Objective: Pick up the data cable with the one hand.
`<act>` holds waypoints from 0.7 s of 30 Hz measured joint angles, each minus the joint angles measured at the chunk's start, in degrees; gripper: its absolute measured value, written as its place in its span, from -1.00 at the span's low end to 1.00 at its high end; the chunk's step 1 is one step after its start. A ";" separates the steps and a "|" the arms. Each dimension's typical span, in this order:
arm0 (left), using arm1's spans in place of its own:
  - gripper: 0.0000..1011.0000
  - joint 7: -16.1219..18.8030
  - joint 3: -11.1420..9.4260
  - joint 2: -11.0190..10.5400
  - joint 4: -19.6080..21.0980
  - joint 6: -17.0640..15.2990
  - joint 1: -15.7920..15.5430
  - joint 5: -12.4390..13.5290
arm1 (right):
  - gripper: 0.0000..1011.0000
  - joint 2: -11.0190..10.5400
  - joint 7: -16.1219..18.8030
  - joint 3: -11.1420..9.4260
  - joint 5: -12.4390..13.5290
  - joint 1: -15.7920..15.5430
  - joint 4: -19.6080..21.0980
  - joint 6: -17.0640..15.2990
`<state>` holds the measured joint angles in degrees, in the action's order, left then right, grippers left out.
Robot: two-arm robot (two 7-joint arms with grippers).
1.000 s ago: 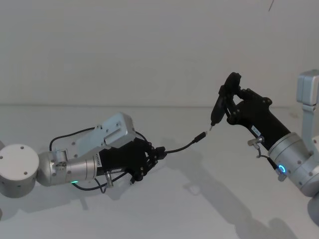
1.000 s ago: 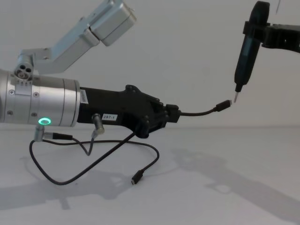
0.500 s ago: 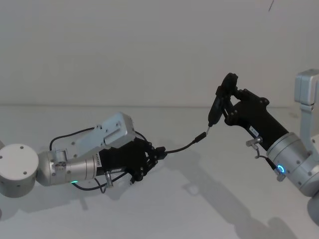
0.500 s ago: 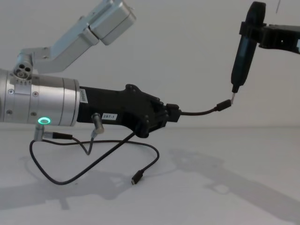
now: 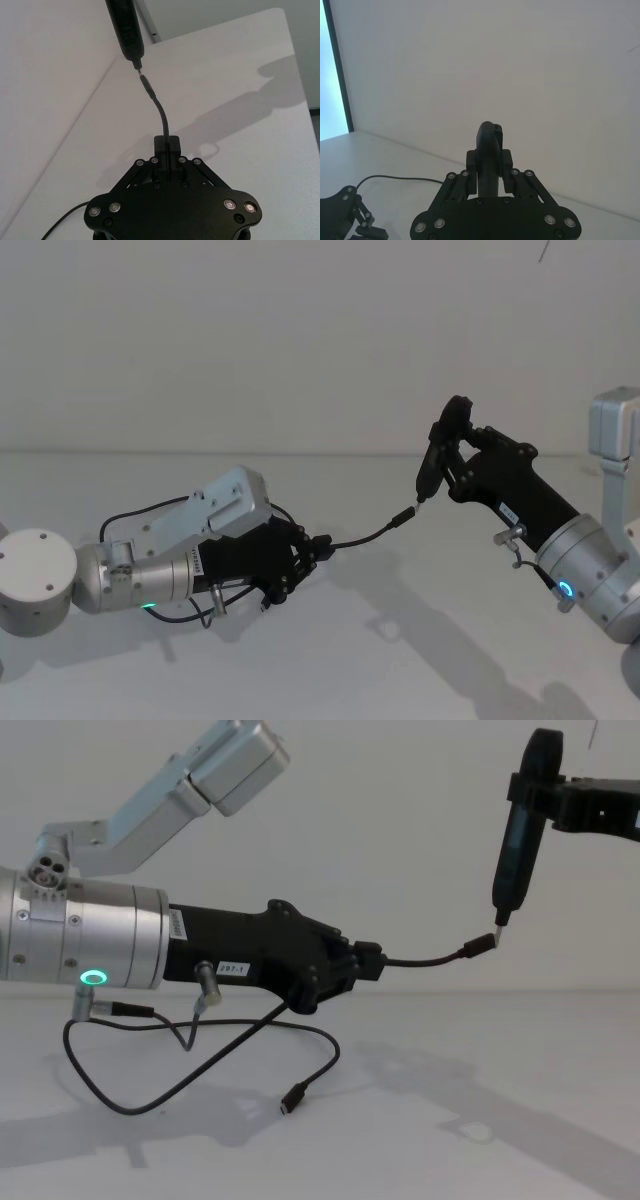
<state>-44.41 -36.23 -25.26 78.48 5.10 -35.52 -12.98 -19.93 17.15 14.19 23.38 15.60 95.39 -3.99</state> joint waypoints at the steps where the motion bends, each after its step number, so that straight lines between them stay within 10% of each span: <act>1: -0.92 0.00 0.00 0.00 0.00 0.00 0.00 0.00 | -0.45 -0.06 0.04 0.03 0.00 -0.06 0.05 0.02; 21: -0.92 0.00 0.00 0.00 0.00 0.00 0.00 0.01 | -0.45 -0.84 0.98 0.41 0.13 -0.59 0.63 0.94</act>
